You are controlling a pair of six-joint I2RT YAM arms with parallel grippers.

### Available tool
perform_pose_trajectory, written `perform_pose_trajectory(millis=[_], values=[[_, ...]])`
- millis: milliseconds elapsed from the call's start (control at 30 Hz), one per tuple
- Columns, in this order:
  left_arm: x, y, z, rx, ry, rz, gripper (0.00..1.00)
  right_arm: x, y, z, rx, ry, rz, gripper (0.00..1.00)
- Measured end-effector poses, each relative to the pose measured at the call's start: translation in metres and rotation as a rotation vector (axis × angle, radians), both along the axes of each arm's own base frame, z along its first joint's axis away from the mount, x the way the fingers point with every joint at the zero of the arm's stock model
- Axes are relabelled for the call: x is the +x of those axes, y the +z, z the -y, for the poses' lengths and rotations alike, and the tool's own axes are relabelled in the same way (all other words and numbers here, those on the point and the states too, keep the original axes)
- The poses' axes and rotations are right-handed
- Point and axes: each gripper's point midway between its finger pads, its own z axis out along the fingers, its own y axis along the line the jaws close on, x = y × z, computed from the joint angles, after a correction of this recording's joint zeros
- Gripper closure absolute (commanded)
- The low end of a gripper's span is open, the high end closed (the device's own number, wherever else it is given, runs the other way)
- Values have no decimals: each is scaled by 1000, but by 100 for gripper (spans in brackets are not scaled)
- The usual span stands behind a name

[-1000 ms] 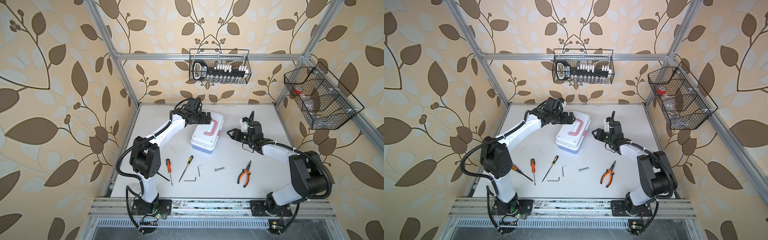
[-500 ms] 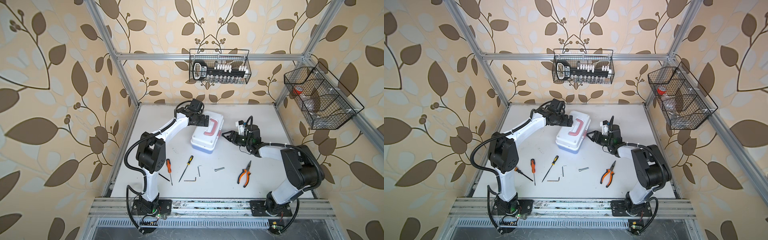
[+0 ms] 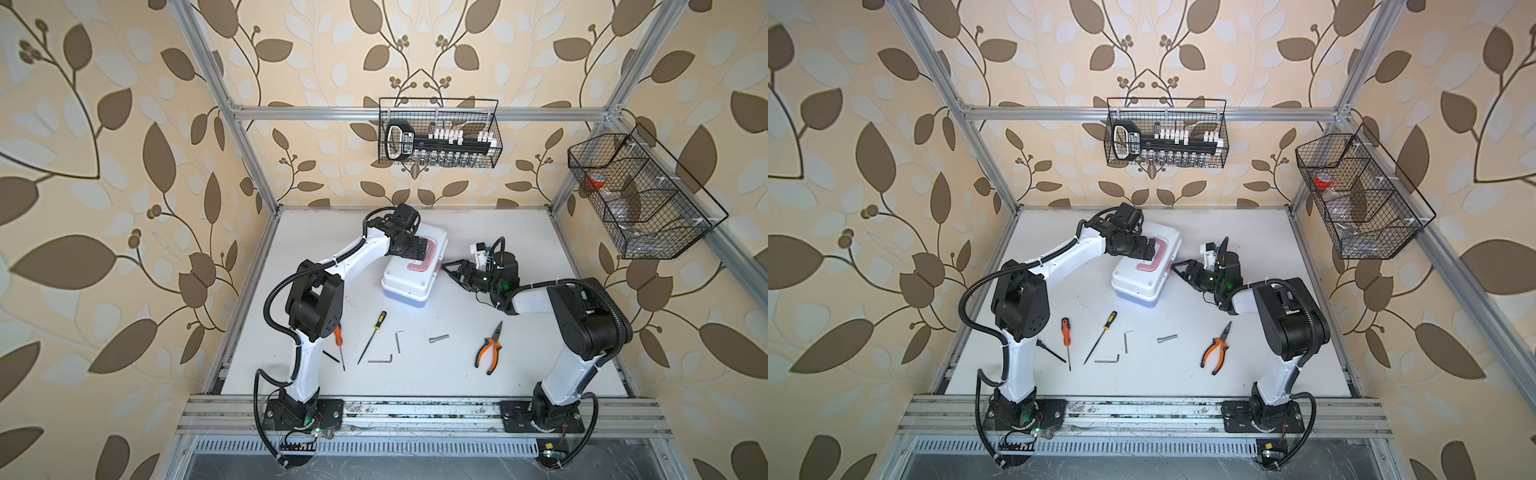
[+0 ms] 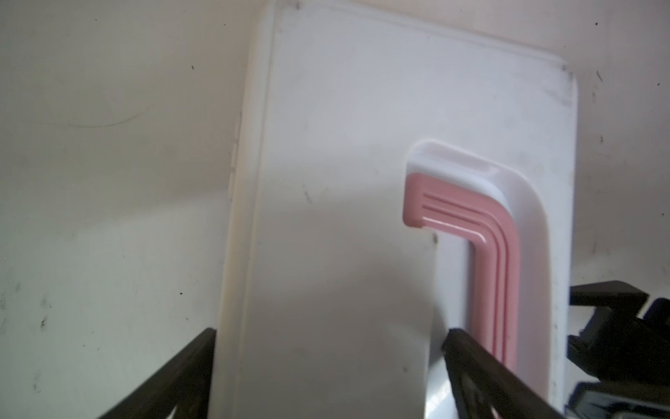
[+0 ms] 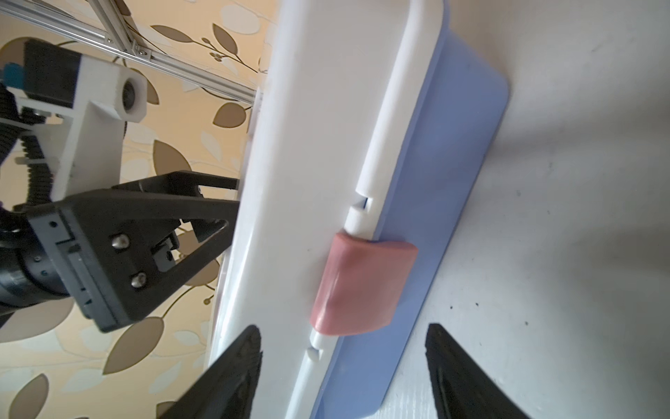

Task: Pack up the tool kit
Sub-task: 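Grip the box lid end with left gripper while right gripper closes on pink latch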

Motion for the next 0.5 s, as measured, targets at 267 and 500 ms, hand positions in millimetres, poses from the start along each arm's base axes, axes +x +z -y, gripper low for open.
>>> perform_pose_trajectory(millis=[267,500], values=[[1,2,0,9,-12,12,36,3,4,0,37,-5,6,28],[1,2,0,6,-12,10,43,3,4,3,42,-8,9,28]])
